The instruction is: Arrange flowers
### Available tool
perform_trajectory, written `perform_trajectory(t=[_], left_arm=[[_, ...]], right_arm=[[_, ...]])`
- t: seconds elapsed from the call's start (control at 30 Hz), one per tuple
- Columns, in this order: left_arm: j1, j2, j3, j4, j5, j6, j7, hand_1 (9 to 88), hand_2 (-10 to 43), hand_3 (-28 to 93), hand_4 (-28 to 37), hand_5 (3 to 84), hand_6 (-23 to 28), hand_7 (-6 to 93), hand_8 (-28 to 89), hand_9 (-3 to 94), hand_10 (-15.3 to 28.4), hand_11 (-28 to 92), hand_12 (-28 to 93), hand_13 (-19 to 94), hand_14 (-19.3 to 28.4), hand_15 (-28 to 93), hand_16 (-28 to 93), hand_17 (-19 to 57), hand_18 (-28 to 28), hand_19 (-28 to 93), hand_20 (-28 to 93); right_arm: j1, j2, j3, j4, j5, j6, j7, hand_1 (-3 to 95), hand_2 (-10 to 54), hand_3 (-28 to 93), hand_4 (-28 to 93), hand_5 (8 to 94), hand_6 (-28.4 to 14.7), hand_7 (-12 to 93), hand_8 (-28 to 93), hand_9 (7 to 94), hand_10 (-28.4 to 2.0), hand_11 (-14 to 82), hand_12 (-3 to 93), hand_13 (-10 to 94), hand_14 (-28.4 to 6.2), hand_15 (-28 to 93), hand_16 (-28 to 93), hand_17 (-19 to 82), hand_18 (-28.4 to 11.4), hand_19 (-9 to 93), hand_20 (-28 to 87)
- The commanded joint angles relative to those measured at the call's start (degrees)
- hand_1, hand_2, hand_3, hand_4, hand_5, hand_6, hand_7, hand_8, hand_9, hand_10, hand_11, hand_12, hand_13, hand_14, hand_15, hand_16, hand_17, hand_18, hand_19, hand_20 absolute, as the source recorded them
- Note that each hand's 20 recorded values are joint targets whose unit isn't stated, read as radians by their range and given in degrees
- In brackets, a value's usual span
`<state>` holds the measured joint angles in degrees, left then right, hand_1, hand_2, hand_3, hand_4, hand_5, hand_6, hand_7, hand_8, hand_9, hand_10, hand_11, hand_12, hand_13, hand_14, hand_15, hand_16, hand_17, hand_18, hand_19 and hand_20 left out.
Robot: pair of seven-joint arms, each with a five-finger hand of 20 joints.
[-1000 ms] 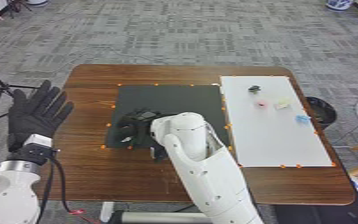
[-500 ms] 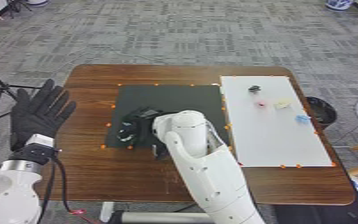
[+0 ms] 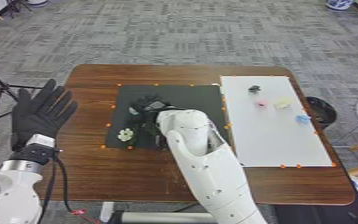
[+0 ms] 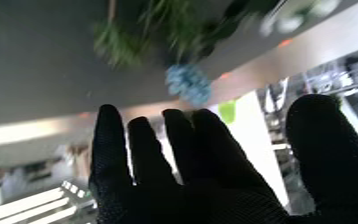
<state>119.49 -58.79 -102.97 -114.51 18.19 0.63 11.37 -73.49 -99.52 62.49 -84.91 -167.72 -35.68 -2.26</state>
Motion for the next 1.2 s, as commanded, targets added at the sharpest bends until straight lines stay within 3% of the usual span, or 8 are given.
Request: perform_trajectory(t=[0.03,0.2,0.3,0.37,0.53,0.77,0.97,1.2], left_arm=[[0.9,-0.39,-0.02,-0.25,-0.57,-0.88,-0.26,29.3,18.9,51,-28.3,33.4,7.3,8.6,-9,26.9,12.1,17,4,20,11.9,15,-6,-9.2,13.7,37,0],[0.8,-0.29,0.16,-0.18,-0.78,-0.80,-0.29,29.5,18.9,51,-28.3,33.7,7.7,8.3,-9,26.7,13.0,17,4,20,13.0,15,-6,-9.6,13.9,37,1],[0.9,-0.27,0.05,-0.40,-0.88,-0.30,-0.20,29.6,18.9,51,-28.3,33.9,8.0,8.1,-9,26.7,13.4,17,5,19,13.4,15,-5,-9.8,14.0,36,1],[0.4,-0.16,0.36,-0.23,-0.98,-0.32,-0.42,29.6,19.0,51,-28.3,33.9,8.1,7.9,-9,26.7,13.4,17,5,19,13.5,15,-5,-9.8,14.0,36,1],[0.6,-0.39,0.26,-0.33,-1.09,-0.11,-0.45,30.5,19.2,50,-28.3,34.0,8.1,8.0,-9,26.8,13.3,16,5,19,13.3,16,-5,-9.8,14.0,36,1],[0.5,-0.66,0.41,-0.24,-1.46,-0.30,-0.74,30.4,19.4,50,-28.3,34.3,8.5,7.8,-9,26.9,14.2,16,5,19,14.0,16,-5,-10.2,14.3,37,1],[0.4,-0.66,0.07,-0.19,-0.98,-0.64,-0.98,28.3,19.2,54,-28.3,34.4,8.6,7.7,-9,27.0,14.1,16,5,19,14.0,16,-5,-10.2,14.4,37,1],[0.1,-0.63,0.46,-0.01,-1.15,-0.89,-1.43,27.9,19.0,56,-28.3,35.0,9.2,7.6,-9,27.1,15.4,17,6,19,15.2,17,-5,-10.7,14.6,37,2]], right_arm=[[0.9,1.1,0.2,-0.1,-5.6,-1.7,1.3,15.1,21.0,74,-27,28.6,-16.8,-1,-9,22.2,-15.6,9.3,6.3,2,-17.6,34,-8,-5,-18.2,59,1],[0.3,1.3,0.0,-0.7,-4.9,-2.8,1.0,16.0,20.6,74,-27,30.5,-14.6,1,-9,23.1,-15.2,10.1,5.9,3,-17.4,34,-9,-5,-18.2,59,1],[-0.3,1.1,0.1,-1.2,-5.7,-1.4,-1.3,16.2,20.7,73,-27,28.7,-6.8,5,-10,20.9,-17.5,8.0,6.8,2,-18.9,34,-8,-6,-18.5,58,0],[-0.4,1.1,-0.2,-1.4,-5.0,-0.8,-0.4,15.7,21.0,72,-27,27.9,-4.4,6,-10,19.8,-18.5,6.9,7.4,2,-19.3,34,-7,-6,-18.5,58,0],[-1.1,1.2,0.1,-1.9,-5.4,-0.7,-3.4,15.3,21.4,71,-26,23.5,-3.2,6,-10,18.2,-19.3,4.2,10.1,2,-19.7,31,-3,-7,-18.7,57,1],[-0.5,0.9,0.5,-1.2,-7.8,-3.9,-6.6,16.0,21.1,71,-26,24.6,0.6,8,-11,18.7,-17.1,4.2,10.0,2,-19.4,30,-2,-8,-18.6,56,1],[0.2,0.9,-0.3,-0.8,-9.5,-4.6,-5.9,17.9,20.1,70,-26,27.6,0.3,10,-12,18.9,-15.8,4.7,10.0,2,-19.2,29,-1,-8,-18.5,55,1],[0.0,1.0,-0.3,-0.1,-9.6,-3.1,-4.1,19.0,19.1,71,-27,30.7,-4.1,8,-13,20.4,-14.1,7.1,8.2,2,-19.2,29,-1,-8,-18.7,56,1]])
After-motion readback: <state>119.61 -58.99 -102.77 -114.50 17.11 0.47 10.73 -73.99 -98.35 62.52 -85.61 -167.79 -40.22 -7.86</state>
